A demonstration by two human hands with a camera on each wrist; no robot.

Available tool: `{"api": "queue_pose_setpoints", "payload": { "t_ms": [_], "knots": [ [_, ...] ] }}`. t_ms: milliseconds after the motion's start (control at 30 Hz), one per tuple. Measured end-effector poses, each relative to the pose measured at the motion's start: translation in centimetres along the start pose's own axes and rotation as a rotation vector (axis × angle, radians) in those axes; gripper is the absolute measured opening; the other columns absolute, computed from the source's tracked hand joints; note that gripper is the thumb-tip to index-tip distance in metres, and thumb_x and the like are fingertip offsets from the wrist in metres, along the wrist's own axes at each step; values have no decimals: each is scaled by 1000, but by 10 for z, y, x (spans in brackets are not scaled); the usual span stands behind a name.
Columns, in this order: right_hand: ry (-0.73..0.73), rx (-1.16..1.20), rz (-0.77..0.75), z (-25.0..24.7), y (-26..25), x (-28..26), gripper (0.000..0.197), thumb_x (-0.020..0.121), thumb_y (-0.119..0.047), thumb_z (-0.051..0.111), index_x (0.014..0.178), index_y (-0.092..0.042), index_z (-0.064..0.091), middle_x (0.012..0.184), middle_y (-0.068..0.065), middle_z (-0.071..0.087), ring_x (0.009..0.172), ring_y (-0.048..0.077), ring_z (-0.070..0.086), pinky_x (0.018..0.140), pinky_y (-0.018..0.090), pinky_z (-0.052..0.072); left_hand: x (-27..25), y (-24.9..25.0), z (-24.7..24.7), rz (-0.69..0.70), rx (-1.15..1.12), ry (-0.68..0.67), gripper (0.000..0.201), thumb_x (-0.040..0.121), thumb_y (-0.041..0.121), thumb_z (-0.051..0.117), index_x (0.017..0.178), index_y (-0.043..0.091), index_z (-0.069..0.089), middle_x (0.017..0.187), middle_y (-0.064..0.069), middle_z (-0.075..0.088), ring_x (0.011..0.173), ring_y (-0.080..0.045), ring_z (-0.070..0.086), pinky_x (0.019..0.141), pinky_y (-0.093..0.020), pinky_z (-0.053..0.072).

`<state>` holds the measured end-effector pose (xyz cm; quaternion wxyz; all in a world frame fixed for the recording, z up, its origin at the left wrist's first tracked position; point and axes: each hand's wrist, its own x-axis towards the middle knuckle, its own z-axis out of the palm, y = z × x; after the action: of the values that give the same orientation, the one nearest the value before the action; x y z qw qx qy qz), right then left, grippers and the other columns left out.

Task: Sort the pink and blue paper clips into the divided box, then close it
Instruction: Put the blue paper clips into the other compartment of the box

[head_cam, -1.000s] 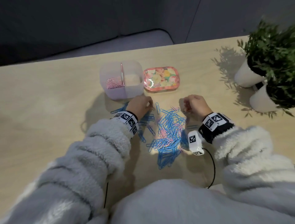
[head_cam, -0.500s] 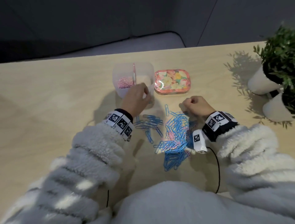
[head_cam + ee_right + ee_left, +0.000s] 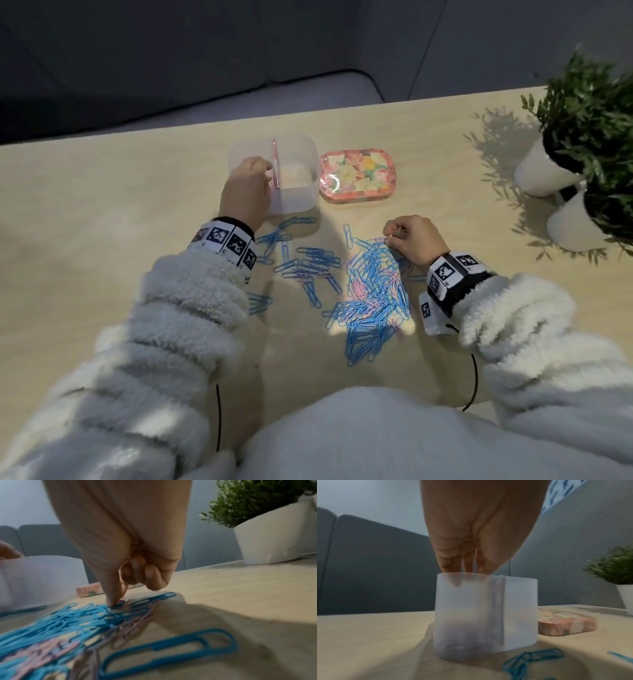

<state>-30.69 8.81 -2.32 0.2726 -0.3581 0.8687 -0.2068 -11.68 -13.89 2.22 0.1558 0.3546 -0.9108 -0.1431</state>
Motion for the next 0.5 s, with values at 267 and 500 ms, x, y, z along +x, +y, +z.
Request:
{"api": "queue_pose_setpoints", "payload": {
  "t_ms": [267, 500],
  "knots": [
    [90, -24, 48, -9, 1, -1, 8, 81, -13, 64, 77, -8, 68, 80, 13, 67, 81, 27, 59, 67, 27, 37, -80, 59, 43, 450, 64, -290, 18, 76, 9, 62, 92, 17, 68, 91, -6, 68, 87, -31, 59, 75, -36, 45],
    [109, 555, 172, -11, -13, -9, 27, 90, -5, 46, 63, -10, 49, 52, 8, 55, 43, 12, 51, 43, 18, 39, -84, 78, 71, 172, 97, -412, 29, 92, 32, 44, 110, 12, 54, 112, -10, 56, 107, -31, 50, 89, -42, 36]
  ]
}}
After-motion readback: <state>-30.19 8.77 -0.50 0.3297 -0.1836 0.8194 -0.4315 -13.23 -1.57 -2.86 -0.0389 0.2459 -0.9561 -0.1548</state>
